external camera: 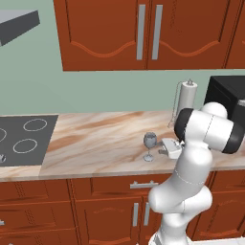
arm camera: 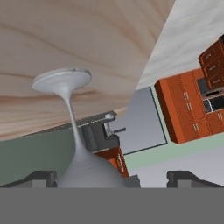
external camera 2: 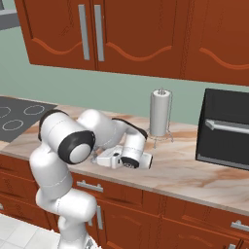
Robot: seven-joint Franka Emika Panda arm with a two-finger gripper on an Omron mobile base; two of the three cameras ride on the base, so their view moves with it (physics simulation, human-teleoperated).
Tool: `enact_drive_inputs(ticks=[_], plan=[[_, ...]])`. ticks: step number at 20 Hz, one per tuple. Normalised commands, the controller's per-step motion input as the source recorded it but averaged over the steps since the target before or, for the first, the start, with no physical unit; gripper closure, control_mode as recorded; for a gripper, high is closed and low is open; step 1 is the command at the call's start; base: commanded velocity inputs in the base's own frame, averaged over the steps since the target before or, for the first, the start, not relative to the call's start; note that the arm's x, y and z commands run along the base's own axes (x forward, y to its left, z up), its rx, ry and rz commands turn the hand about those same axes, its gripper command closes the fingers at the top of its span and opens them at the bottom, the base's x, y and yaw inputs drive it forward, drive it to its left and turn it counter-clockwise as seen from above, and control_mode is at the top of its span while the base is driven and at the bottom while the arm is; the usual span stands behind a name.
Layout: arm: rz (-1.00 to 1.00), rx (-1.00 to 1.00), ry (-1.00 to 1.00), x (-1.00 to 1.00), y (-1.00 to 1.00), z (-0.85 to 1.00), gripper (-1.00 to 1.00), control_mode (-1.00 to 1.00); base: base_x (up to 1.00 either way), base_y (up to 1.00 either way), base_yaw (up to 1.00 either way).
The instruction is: Retrieve the wine glasses from the counter and place one next to each plate.
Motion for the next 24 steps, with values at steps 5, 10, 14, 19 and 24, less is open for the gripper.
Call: enact_drive_inputs(ticks=[5, 10, 14, 19, 24], plan=[[-0.05, 0.00, 0.00, 0.06, 0.07, 0.00, -1.00, -1.00, 0.00, 0.00, 0.00], [0.00, 0.00, 0.00, 0.00, 0.15, 0.00, -1.00, -1.00, 0.00, 0.00, 0.00], [0.00, 0.00, 0.00, 0.00, 0.23, 0.02, -1.00, -1.00, 0.00, 0.00, 0.00], [0.00, 0.00, 0.00, 0.00, 0.08, 0.01, -1.00, -1.00, 0.00, 0.00, 0.00], [0.00, 0.00, 0.03, 0.00, 0.00, 0.00, -1.00, -1.00, 0.00, 0.00, 0.00]])
